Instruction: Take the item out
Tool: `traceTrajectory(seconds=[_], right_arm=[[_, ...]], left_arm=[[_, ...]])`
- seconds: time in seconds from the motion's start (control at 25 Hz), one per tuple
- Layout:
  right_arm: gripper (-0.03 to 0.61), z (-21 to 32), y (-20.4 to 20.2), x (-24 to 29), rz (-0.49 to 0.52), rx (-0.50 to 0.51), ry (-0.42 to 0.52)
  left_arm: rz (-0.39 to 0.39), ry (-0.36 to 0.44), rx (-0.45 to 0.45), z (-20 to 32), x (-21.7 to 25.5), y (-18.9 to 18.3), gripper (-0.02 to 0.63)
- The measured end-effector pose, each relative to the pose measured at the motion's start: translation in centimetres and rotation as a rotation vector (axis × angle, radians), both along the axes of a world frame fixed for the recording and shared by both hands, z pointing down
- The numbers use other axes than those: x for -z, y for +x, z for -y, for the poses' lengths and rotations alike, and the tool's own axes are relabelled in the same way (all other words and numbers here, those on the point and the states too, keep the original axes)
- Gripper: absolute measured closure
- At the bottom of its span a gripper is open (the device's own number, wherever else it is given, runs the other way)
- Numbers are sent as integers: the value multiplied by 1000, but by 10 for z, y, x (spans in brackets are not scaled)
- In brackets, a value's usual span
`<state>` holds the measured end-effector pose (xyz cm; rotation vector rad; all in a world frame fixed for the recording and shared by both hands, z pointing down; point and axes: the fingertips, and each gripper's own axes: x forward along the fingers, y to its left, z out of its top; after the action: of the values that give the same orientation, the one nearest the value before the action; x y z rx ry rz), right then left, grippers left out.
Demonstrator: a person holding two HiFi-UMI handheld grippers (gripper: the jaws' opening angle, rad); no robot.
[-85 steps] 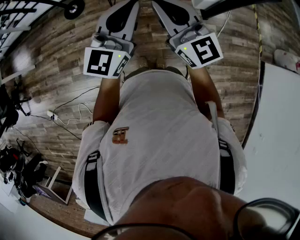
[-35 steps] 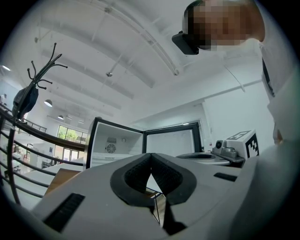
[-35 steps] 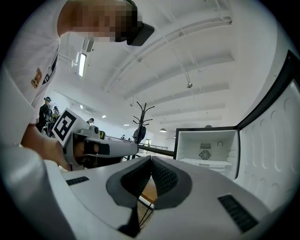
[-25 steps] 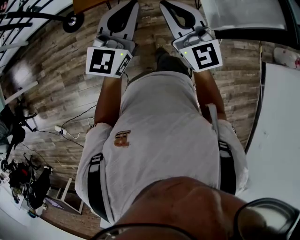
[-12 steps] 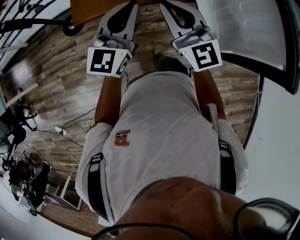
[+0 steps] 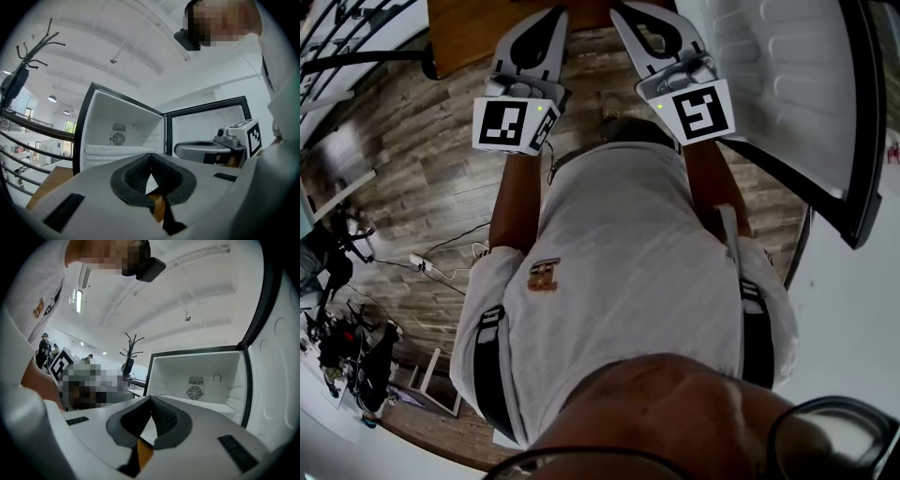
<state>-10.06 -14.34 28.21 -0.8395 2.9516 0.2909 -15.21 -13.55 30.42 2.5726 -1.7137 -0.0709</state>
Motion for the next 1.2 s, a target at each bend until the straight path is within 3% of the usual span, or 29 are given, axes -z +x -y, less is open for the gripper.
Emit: traceTrajectory(seconds=[0.24, 0.68, 0.84, 1.2], right_arm=[[545, 58, 23, 8, 5, 14, -4], [545, 82, 51, -19, 19, -7, -13], [545, 86, 54, -20, 15, -27, -11], [545, 94, 52, -10, 20, -77, 3]], left_arm=[[12, -12, 31, 60, 8, 24, 595], [-23, -56, 58, 89, -23, 48, 595], [-104, -89, 84, 100, -36, 41, 595], [-415, -222, 145, 123, -70, 13, 595]])
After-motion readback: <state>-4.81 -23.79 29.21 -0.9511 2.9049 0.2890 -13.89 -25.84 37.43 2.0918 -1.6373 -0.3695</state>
